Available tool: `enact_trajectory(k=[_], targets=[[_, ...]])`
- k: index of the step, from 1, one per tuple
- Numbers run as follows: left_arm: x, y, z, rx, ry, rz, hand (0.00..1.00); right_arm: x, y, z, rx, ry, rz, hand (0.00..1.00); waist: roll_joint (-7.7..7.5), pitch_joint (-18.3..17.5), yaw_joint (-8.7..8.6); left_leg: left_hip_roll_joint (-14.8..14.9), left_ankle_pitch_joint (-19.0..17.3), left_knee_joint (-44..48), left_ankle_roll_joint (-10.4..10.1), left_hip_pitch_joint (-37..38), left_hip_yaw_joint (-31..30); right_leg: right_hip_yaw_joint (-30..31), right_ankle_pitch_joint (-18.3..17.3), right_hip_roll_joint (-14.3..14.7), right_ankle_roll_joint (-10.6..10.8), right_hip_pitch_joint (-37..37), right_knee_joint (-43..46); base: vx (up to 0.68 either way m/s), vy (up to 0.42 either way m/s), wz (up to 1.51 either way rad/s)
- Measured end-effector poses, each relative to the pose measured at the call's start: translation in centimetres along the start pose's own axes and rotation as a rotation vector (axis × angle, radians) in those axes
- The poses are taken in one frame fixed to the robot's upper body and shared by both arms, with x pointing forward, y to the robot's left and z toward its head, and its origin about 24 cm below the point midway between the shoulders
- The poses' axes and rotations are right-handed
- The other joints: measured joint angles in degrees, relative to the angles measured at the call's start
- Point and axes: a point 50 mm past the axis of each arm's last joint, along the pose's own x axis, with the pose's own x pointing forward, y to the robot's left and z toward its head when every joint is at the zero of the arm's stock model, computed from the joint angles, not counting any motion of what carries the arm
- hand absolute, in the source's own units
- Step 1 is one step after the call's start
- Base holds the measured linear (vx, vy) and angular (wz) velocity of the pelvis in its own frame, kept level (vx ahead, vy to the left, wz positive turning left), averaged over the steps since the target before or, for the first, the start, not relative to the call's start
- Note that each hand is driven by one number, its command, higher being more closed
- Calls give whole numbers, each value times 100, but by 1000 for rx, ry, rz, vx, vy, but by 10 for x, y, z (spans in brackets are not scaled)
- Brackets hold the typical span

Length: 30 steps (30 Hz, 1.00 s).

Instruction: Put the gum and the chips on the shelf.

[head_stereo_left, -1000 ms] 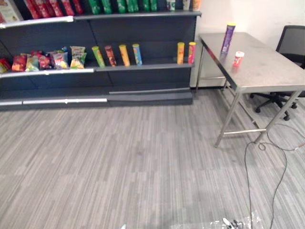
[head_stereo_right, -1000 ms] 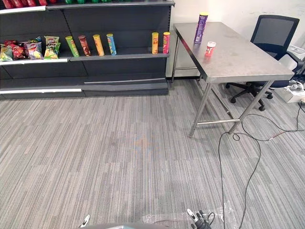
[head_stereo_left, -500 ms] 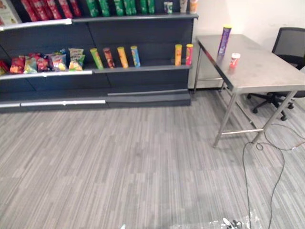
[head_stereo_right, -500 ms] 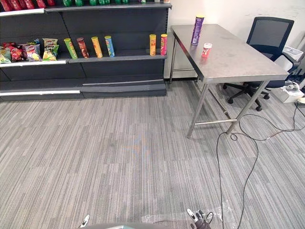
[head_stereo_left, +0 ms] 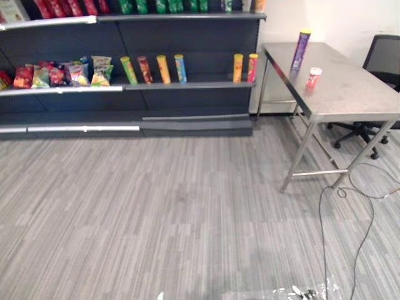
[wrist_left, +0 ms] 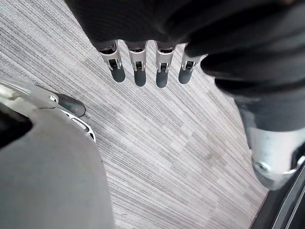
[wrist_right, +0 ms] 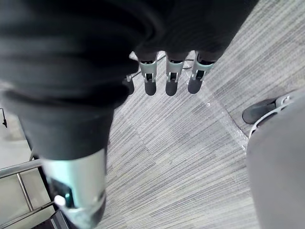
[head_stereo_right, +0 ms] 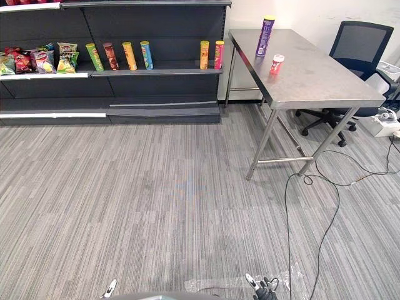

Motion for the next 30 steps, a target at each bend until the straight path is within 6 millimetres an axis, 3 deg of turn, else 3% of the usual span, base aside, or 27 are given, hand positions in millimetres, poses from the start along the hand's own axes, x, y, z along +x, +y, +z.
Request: enact_trajectory(k=[18,21,23,25,26,28,29,30], targets=[[2,1,5,7,-5,28,0,0,2,-4,82,32,28,0,-86,121,-8,-64,21,19,32,-8,-194,-205,-33,-73,31,81,9,-25,-14,5],[3,0,7,5,-10,31,0,0,4,-1,84,-9,14,0,-86,274,-39,-67,-22,198,-1,-21,-303,-286,-214,-132,34,56,320,-42,-10,16],[4,-1,10,-14,-16,37,0,0,4,0,85,-14,1,0,-99,327,-22,-17,-196,541,6,-164,-310,-312,-378,-159,5,-48,623,-56,-7,14],[4,-1,12,-67,-31,45,0,1,6,2,86,-19,8,0,-68,437,-19,111,-515,1470,-122,-549,-274,-300,-715,-195,-54,-210,1059,-70,-26,5],[4,0,16,-119,-51,53,0,2,11,3,93,-23,20,0,-198,530,-16,184,-556,2404,-177,-986,-246,-282,-843,-249,-95,-272,1269,-82,-44,3],[4,-2,16,-218,-65,54,0,2,11,4,91,-28,27,0,-158,591,-10,502,-439,4007,-63,-1798,-159,-257,-965,-196,-160,-386,1533,-66,-43,-12],[2,-2,11,-289,-59,55,0,3,10,5,87,-23,27,0,-72,663,6,653,-200,4675,-106,-2104,-168,-179,-1032,-170,-184,-380,1661,-17,-5,-24],[2,-2,10,-313,-62,49,0,2,10,4,88,-22,28,0,-160,716,20,689,-69,4948,-79,-2217,-167,-122,-1064,-187,-191,-335,1720,45,47,-32]])
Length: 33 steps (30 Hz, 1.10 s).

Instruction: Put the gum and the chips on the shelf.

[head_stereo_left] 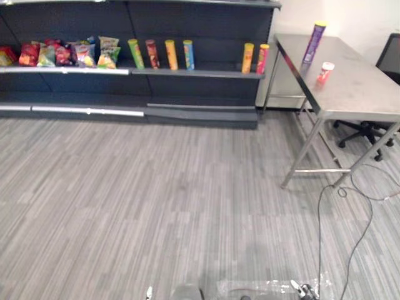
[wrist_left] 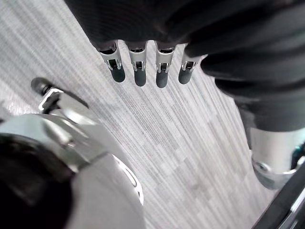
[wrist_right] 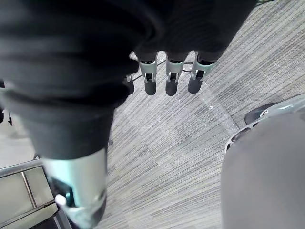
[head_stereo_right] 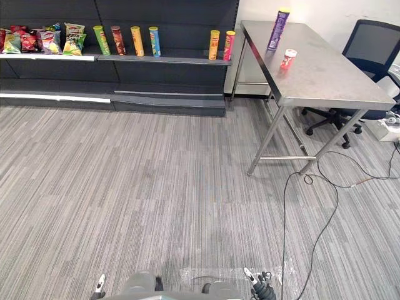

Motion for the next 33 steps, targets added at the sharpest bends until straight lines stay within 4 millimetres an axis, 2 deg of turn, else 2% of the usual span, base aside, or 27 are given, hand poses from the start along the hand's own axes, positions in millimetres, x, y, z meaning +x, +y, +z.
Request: enact_trajectory(k=[1,2,3,6,7,8,9,10,11,12,13,14,16,18,20,21,22,23,24,25,27,28,29,31,32,33], targets=[[-2,3,-1,-28,-6,0,0,0,1,2,3,-10,3,0,33,32,13,53,-124,223,25,-90,-8,104,-54,-31,3,18,55,64,67,-45],[-3,3,-4,-49,-7,-10,0,1,1,4,6,-20,4,0,42,35,48,144,-349,92,20,-91,2,225,-73,-76,15,32,98,68,78,-48],[-3,3,-4,-48,-12,-14,0,1,1,4,7,-20,3,0,8,18,45,183,-424,-81,4,-85,3,277,-79,-107,24,44,101,89,147,-44],[-3,1,-2,0,-35,-34,0,-1,-2,3,13,-22,-4,0,48,41,-4,229,-352,-1694,-141,-35,-12,368,-187,-398,204,101,124,133,204,-5],[-4,0,-3,20,-34,-38,0,-2,-5,4,19,-31,-9,0,102,57,-30,214,-238,-2393,-261,43,-34,398,-267,-515,337,126,154,191,316,6],[-4,-2,-5,27,-28,-40,0,-2,-7,5,18,-41,-9,0,174,57,-28,221,-201,-2714,-314,101,-105,458,-306,-534,402,144,165,229,385,-9],[-7,-1,-13,16,-10,-26,0,-2,-12,10,-2,-66,0,0,333,79,-22,261,103,-3036,-480,238,-133,578,-377,-556,534,251,132,344,450,-20],[-8,0,-17,25,2,-23,0,-1,-12,14,-13,-80,13,0,444,56,-22,146,163,-2915,-408,242,-114,689,-358,-580,562,411,150,329,358,-18],[-8,0,-16,34,1,-26,0,0,-11,15,-16,-88,20,0,430,61,-28,107,130,-2812,-359,225,-94,705,-373,-594,540,406,311,333,243,-8],[-7,2,-11,43,-8,-26,0,-1,-6,14,-17,-89,47,0,315,64,-17,-25,-19,-2642,-181,225,-35,717,-466,-677,429,427,431,281,185,-5],[-6,2,-6,47,-23,-29,0,1,0,13,-19,-87,77,0,187,64,-8,-123,-253,-2354,-126,186,5,860,-569,-790,476,504,282,255,176,-6],[-5,3,-3,59,-29,-26,0,2,7,13,-13,-85,104,0,124,51,-9,-197,-427,-2129,-83,120,9,965,-640,-862,601,564,169,216,194,-9],[-4,2,-3,108,-25,-26,0,5,14,17,-13,-92,148,0,69,5,-7,-255,-776,-1686,17,-2,19,1020,-659,-930,651,636,89,228,217,-13],[-3,1,0,172,-23,-39,0,5,15,16,-2,-91,146,0,122,-51,-6,-329,-1030,-1483,94,-1,58,1112,-648,-1021,689,695,140,259,209,-10],[-2,3,2,207,-23,-28,0,3,10,11,16,-76,124,0,48,-188,-2,-496,-1122,-1618,157,112,181,1177,-583,-1202,801,382,744,252,165,-11],[-2,5,4,218,-26,-17,0,1,9,8,17,-68,119,0,-18,-250,10,-629,-1109,-1835,188,251,269,1261,-526,-1332,866,41,1415,215,108,-10],[-1,9,6,240,-26,-6,0,-1,7,5,18,-65,113,0,-129,-303,-10,-778,-1070,-2072,281,426,312,1300,-302,-1501,803,-420,2303,347,132,3],[-1,10,7,266,-20,-10,0,-2,5,3,21,-61,108,0,-189,-339,-50,-899,-1050,-2250,354,596,313,1283,162,-1650,687,-822,3114,295,104,10],[-1,10,7,287,-18,-15,0,-3,3,2,26,-63,102,0,-184,-343,-50,-938,-1060,-2345,384,712,314,1262,480,-1707,690,-977,3422,308,103,9],[-1,8,7,310,-15,-26,0,-3,0,3,45,-71,89,0,-45,-395,-48,-954,-1034,-2560,501,954,313,1223,930,-1751,679,-1188,3910,282,82,4],[0,6,9,314,-24,-33,0,-2,1,5,64,-86,87,0,-43,-377,-72,-903,-1022,-2834,555,1241,305,836,392,-1693,451,-1541,4513,325,58,-2],[0,4,10,322,-24,-40,0,-1,4,9,64,-97,97,0,-20,-361,-58,-809,-1015,-3022,558,1443,291,420,-44,-1507,393,-1750,4593,268,-36,-12],[0,2,9,335,-13,-48,0,1,6,13,65,-123,102,0,49,-324,-63,-653,-1012,-3196,553,1670,290,53,-317,-1230,287,-1881,4387,268,-55,-12],[1,-2,6,336,-6,-61,0,1,9,20,82,-174,110,0,149,-264,-79,-443,-993,-3481,516,1995,281,-353,-422,-892,169,-2073,3590,247,-83,1],[1,-4,6,330,-7,-63,0,1,9,21,86,-189,109,0,162,-255,-90,-402,-992,-3570,507,2081,276,-453,-406,-862,190,-2158,3282,288,-116,13],[1,-4,5,312,-7,-57,0,0,10,23,96,-209,114,0,176,-242,-95,-342,-999,-3708,488,2239,262,-536,-294,-835,285,-2331,2590,301,-153,28]])
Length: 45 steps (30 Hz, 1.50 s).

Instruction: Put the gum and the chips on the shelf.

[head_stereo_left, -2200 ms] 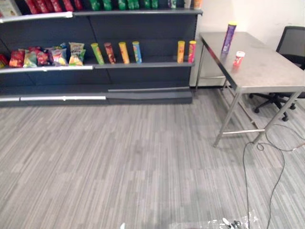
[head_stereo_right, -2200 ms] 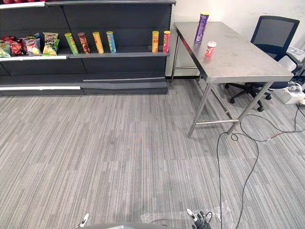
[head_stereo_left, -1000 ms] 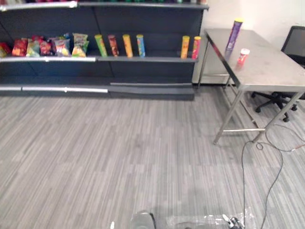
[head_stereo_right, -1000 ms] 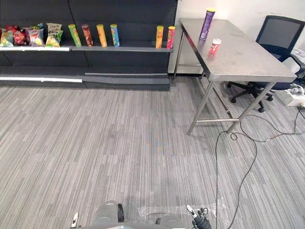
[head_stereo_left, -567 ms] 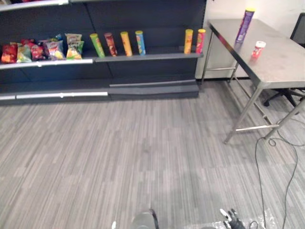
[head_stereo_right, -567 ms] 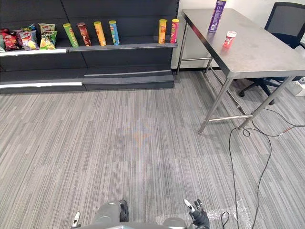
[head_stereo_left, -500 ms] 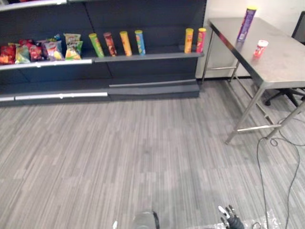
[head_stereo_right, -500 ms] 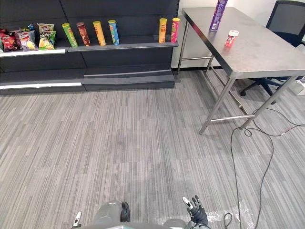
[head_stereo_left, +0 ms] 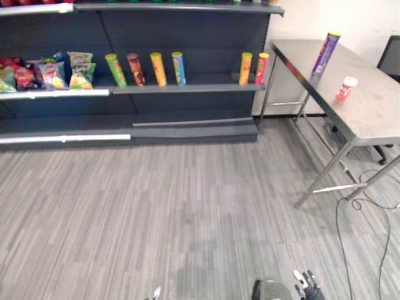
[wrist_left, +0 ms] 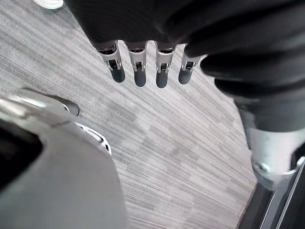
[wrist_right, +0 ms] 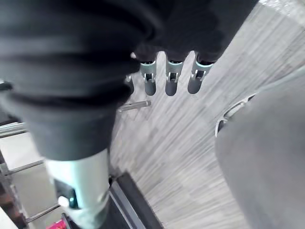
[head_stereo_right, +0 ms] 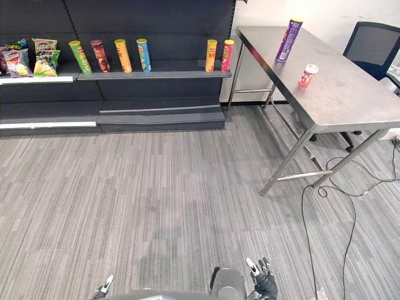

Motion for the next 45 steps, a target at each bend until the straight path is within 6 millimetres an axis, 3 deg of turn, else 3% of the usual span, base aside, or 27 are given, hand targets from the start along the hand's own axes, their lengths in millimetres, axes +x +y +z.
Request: enact_trajectory(k=[3,4,5,6,7,10,12,15,17,18,20,23,24,25,26,27,28,29,31,33,37,41,45], targets=[[-1,-1,-3,-82,-4,25,0,-2,3,2,17,-39,5,0,16,35,-61,169,-327,-28,-465,269,-152,212,816,2,71,-34,-1938,347,-234,36],[-2,-2,-5,-108,-6,27,0,-5,2,-1,27,-37,-6,0,18,63,-60,218,-541,-1,-597,483,-231,246,1431,-60,130,82,-2102,518,-341,28],[-3,-4,-8,-113,4,22,0,-5,0,2,21,-48,-10,0,-1,70,-66,290,-592,5,-641,562,-245,177,1535,-28,114,104,-1946,461,-282,27],[-3,-10,-12,-123,15,5,0,-2,-2,9,8,-74,-16,0,197,50,-68,442,-542,33,-652,649,-248,96,1340,59,-118,61,-1584,552,-324,14],[-4,-20,-14,-141,17,-29,0,0,-2,14,3,-89,-14,0,321,43,-46,559,-349,73,-715,667,-237,55,1101,134,-177,28,-1384,439,-268,8],[0,-35,-6,-145,-6,-77,0,4,8,16,-13,-92,13,0,319,31,-59,693,167,203,-842,714,-237,-78,738,137,-322,71,-965,387,-246,8],[1,-36,-2,-131,-16,-83,0,5,10,15,-25,-81,20,0,321,18,-59,747,328,407,-911,749,-238,-82,511,186,-349,147,-798,334,-230,-4],[2,-34,2,-165,-39,-77,0,5,11,12,-32,-56,21,0,283,-33,-79,1032,754,2040,-907,165,-366,-68,228,385,-330,482,-917,195,-171,-16],[2,-34,7,-197,-71,-77,0,4,11,9,-31,-40,21,0,228,-37,-62,1300,2077,3827,-1072,-816,-848,-31,116,589,-377,896,-1264,219,-96,-15],[2,-34,7,-214,-78,-76,0,4,10,9,-31,-41,20,0,264,-56,-62,1362,2105,4260,-1127,-1064,-905,-20,109,643,-391,1009,-1374,254,-4,-11],[2,-34,10,-257,-94,-89,0,3,9,7,-28,-27,11,0,254,-34,-48,1417,1232,5286,-991,-1866,-672,-11,93,658,-459,1557,-1670,269,27,-4],[1,-32,14,-275,-121,-104,0,1,8,2,-14,-3,3,0,162,-24,77,1310,691,4452,-761,-2105,-165,61,25,492,-317,2039,-1844,267,92,-14],[1,-32,14,-276,-126,-110,0,1,10,1,-8,-2,7,0,132,-24,83,1219,626,3515,-708,-2122,8,103,-39,381,-216,2171,-1855,257,172,-12],[1,-32,14,-272,-132,-111,0,2,11,1,-6,-4,15,0,119,-29,82,1061,687,2334,-612,-2103,42,170,-124,262,-88,2218,-1808,203,167,-13],[1,-32,14,-273,-136,-111,0,2,11,2,-7,-4,18,0,120,-29,85,983,766,1767,-562,-2077,-5,212,-175,204,-8,2220,-1763,206,222,-23],[-1,-32,12,-278,-134,-107,0,2,10,3,-10,-8,20,0,155,-24,96,884,1052,797,-540,-2007,-243,353,-293,145,155,2217,-1650,334,388,-46],[-1,-31,12,-284,-135,-103,0,2,9,2,-8,4,14,0,175,-61,195,758,1426,761,-627,-1908,-221,591,-375,95,269,2263,-1601,347,376,-50],[-1,-28,14,-276,-141,-100,0,1,10,-1,1,17,14,0,108,-86,211,686,1328,759,-628,-1864,-131,696,-371,49,273,2291,-1675,382,318,-43],[1,-22,23,-248,-169,-105,0,0,23,-9,37,30,49,0,-211,-112,212,477,1033,899,-593,-1845,13,1177,-375,-32,249,2354,-1912,304,178,-16],[2,-20,25,-236,-167,-103,0,0,26,-12,51,42,49,0,-293,-154,216,382,786,1127,-573,-1827,82,1399,-290,-84,368,2467,-2071,242,167,-14],[6,-21,27,-137,-116,-131,0,4,22,-12,57,60,-2,0,-272,-208,196,269,640,1565,-581,-1729,52,1621,-172,-206,492,2629,-2126,231,103,-17],[9,-26,20,-78,-48,-150,0,3,1,-9,35,79,-82,0,-70,-282,174,258,643,1402,-578,-1621,-84,1670,200,-175,556,2624,-2305,118,19,-23],[9,-25,18,-18,-28,-160,0,1,-7,-7,-4,81,-102,0,-13,-305,89,220,645,1004,-575,-1497,-133,1660,497,-140,581,2423,-2222,38,39,-17]])
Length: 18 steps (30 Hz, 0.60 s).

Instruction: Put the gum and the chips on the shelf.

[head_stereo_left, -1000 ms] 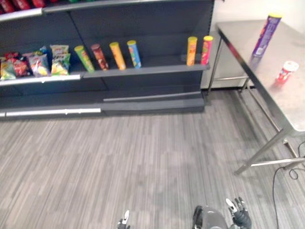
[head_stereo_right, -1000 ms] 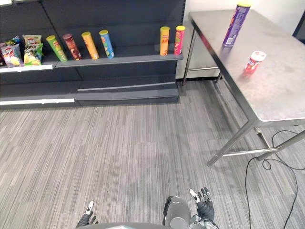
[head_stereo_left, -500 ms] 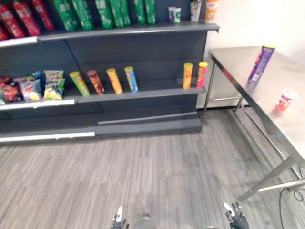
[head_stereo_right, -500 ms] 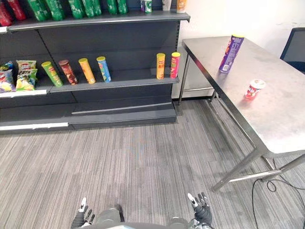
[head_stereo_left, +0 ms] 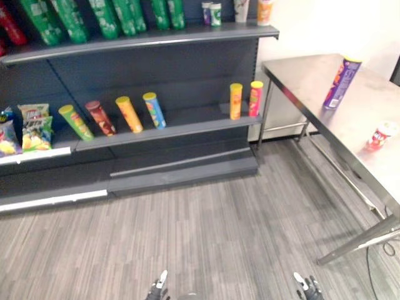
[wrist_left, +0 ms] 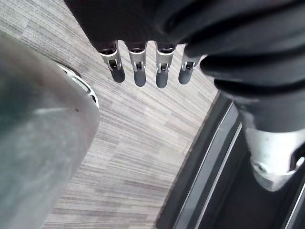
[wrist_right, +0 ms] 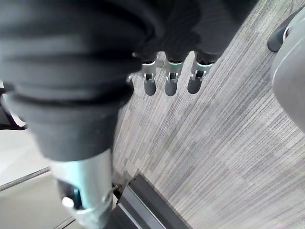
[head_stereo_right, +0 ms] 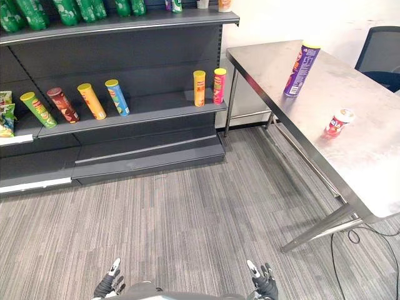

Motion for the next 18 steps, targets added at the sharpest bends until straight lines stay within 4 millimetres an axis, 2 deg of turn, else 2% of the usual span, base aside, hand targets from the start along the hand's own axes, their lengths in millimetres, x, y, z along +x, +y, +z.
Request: enact_trajectory(k=[1,3,4,5,6,7,8,9,10,11,12,13,14,15,16,18], targets=[[0,-3,-1,2,4,-5,0,1,1,2,-3,-13,-1,0,27,-6,-18,-70,-48,-287,29,75,-120,-14,58,-12,-18,-271,331,-31,88,-26],[1,-4,1,11,-5,-11,0,3,4,8,-7,-49,9,0,-27,43,-1,-246,-83,-651,85,203,-145,-89,260,-155,-215,-1005,1507,-61,151,-41],[1,-4,2,31,-9,-18,0,4,7,9,-4,-62,21,0,-55,108,13,-306,-70,-835,105,419,-112,-201,630,-283,-376,-1465,2278,-35,126,-46],[1,-3,3,43,-12,-18,0,4,11,10,-2,-67,34,0,-21,140,16,-290,-62,-909,119,549,-80,-241,787,-349,-411,-1597,2603,-35,84,-50],[0,3,4,55,-9,-3,0,3,15,7,-13,-58,59,0,-134,220,-24,-288,-65,-948,187,729,48,-393,842,-462,-404,-1712,2950,8,14,-43],[0,7,6,61,-11,9,0,2,19,3,-22,-46,91,0,-130,209,-36,-255,-115,-960,219,889,120,-670,680,-497,-501,-1725,3012,21,4,-38],[0,8,6,62,-8,13,0,2,21,3,-23,-44,104,0,-138,208,-32,-208,-132,-961,213,915,153,-798,480,-468,-503,-1740,2967,95,-44,-37],[-1,8,5,61,-7,17,0,3,23,5,-19,-51,121,0,-120,217,-29,-93,-144,-963,199,925,210,-1077,73,-311,-480,-1791,2665,130,-82,-29],[0,8,6,59,-9,26,0,4,25,6,-16,-56,126,0,-105,243,-31,20,-151,-994,187,947,220,-1265,-20,-87,-498,-1780,2004,145,-99,-25],[0,8,6,59,-10,32,0,4,25,6,-14,-56,126,0,-115,246,-25,53,-154,-1030,181,967,230,-1306,6,22,-459,-1761,1604,177,-125,-14],[0,10,8,59,-16,38,0,3,26,6,-11,-56,131,0,-159,263,-24,69,-179,-1062,136,1006,230,-1321,146,152,-392,-1663,833,230,-194,-2],[0,12,11,65,-26,46,0,3,29,4,-5,-55,136,0,-275,344,-29,-4,-256,-1043,-9,1120,204,-1341,719,230,-493,-1382,-76,201,-171,-3],[0,11,8,65,-14,46,0,3,28,5,-4,-59,134,0,-218,383,-39,49,-251,-1085,-60,1234,194,-1418,747,290,-449,-1313,-106,233,-135,-12],[-2,8,1,77,2,37,0,5,30,13,0,-100,143,0,-75,417,-37,133,-226,-1203,-175,1320,198,-1440,632,414,-518,-1314,-75,220,-56,-24],[-2,4,-3,69,10,29,0,7,31,19,-5,-120,152,0,7,429,-44,189,-206,-1310,-228,1439,234,-1435,541,488,-539,-1335,9,265,-68,-20],[-2,1,-4,63,12,24,0,9,34,22,-4,-132,156,0,41,427,-35,268,-144,-1464,-336,1531,289,-1462,497,578,-579,-1353,92,221,-59,-14]])
